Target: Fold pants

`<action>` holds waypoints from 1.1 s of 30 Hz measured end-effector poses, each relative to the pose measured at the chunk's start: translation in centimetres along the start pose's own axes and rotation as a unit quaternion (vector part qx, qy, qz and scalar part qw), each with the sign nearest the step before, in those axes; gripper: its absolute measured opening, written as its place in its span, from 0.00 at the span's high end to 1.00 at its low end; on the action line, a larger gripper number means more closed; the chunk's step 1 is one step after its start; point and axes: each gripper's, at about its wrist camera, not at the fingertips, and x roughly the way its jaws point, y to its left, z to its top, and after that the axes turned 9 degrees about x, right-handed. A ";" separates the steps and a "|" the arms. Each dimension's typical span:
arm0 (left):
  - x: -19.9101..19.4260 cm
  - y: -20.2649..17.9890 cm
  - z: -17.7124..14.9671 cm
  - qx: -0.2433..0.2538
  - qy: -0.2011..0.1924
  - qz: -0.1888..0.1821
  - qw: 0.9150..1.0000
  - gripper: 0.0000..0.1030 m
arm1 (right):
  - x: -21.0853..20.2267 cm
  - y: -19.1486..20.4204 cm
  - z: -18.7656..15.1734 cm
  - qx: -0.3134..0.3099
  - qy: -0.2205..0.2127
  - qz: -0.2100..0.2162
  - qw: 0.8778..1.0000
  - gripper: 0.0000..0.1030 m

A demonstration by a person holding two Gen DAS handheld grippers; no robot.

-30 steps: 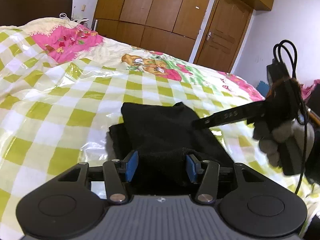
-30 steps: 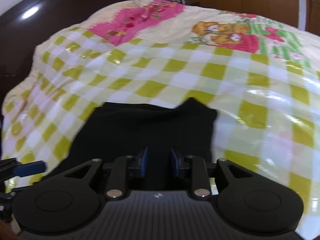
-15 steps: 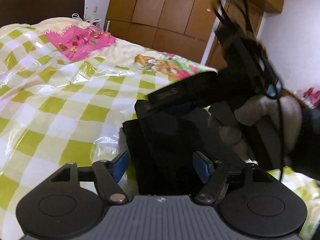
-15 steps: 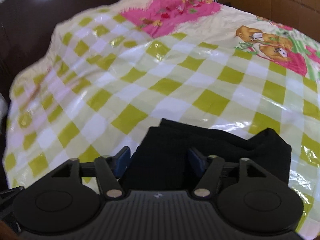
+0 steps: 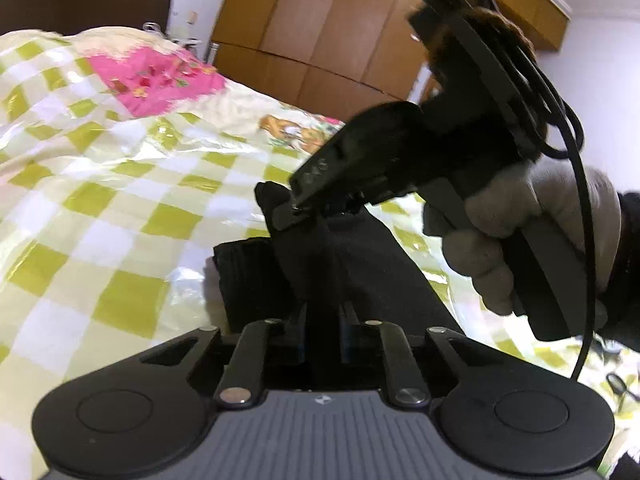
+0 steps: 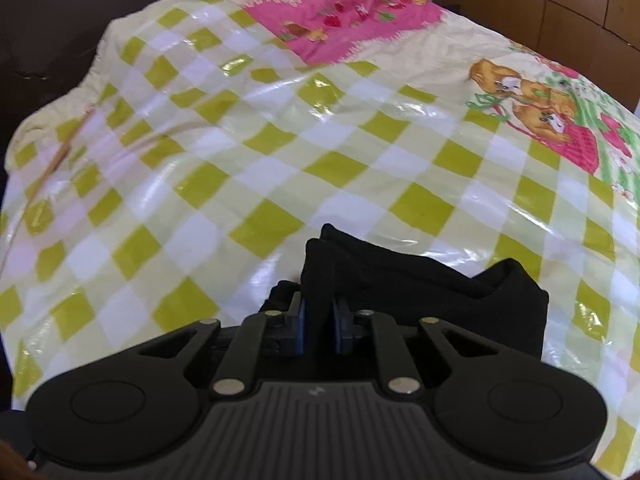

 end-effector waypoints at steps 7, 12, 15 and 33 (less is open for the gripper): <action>1.1 2.1 -3.6 -0.054 0.036 0.021 0.998 0.69 | 2.0 3.9 -3.7 -0.063 -0.033 -0.001 0.997 0.87; -0.2 3.6 -2.6 -0.074 0.019 -0.027 0.997 0.66 | 0.8 2.2 -2.6 -0.031 -0.033 0.033 0.998 0.88; -1.7 5.9 -1.9 -0.100 -0.008 -0.033 0.994 0.65 | -0.1 1.4 -2.3 -0.027 -0.033 0.044 0.998 0.88; 6.1 6.5 -0.4 -0.027 0.052 0.038 0.998 0.82 | -0.9 2.7 -3.7 -0.057 -0.025 0.079 0.995 0.88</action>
